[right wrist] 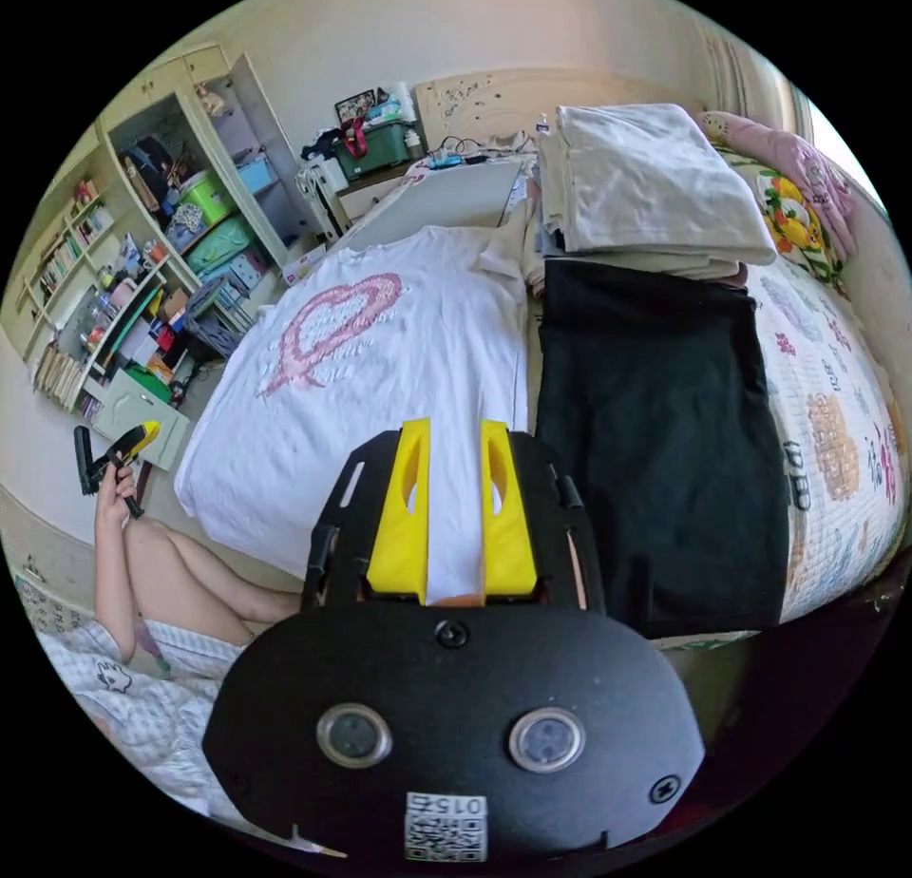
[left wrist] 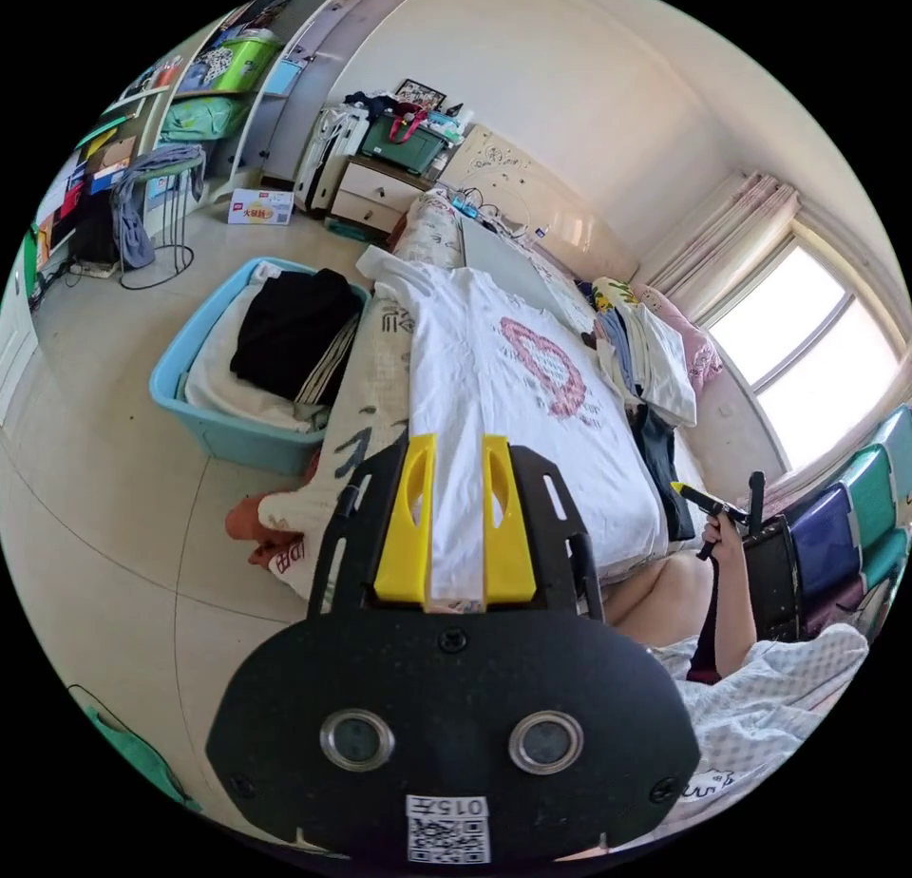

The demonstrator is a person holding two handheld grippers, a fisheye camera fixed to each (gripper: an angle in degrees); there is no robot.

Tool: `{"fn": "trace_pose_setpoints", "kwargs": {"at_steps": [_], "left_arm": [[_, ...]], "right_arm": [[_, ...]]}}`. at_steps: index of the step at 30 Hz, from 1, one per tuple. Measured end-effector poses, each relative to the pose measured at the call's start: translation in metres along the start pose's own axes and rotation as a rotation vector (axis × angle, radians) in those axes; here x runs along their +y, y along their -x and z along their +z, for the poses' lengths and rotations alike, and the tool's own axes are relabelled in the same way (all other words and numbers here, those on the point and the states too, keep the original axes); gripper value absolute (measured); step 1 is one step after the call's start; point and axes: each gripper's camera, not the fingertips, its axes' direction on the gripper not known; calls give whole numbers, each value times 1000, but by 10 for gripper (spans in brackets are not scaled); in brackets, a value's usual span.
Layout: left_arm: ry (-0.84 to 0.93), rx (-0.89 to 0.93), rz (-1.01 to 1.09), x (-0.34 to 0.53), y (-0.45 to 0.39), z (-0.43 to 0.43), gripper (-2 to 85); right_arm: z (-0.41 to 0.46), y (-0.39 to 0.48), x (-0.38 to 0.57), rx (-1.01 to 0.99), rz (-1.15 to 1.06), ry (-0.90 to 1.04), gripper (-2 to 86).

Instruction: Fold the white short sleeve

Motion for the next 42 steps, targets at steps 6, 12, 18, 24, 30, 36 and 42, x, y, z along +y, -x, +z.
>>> {"fn": "trace_pose_setpoints", "kwargs": {"at_steps": [6, 12, 18, 24, 30, 36, 42], "left_arm": [[31, -29, -55, -73, 16, 47, 79], [76, -2, -95, -108, 37, 113, 75], [188, -24, -118, -135, 49, 150, 23], [130, -69, -83, -145, 48, 134, 5], [195, -136, -30, -156, 41, 141, 21], [49, -6, -133, -152, 68, 102, 72], [122, 22, -126, -141, 74, 75, 81]], "right_arm": [[79, -50, -71, 6, 112, 19, 88], [172, -69, -113, 31, 85, 85, 73], [202, -74, -111, 34, 26, 88, 4], [211, -78, -105, 91, 24, 81, -8], [235, -62, -94, 173, -12, 103, 0], [199, -60, -58, 153, 20, -79, 83], [156, -86, -3, 8, 70, -135, 98]]}}
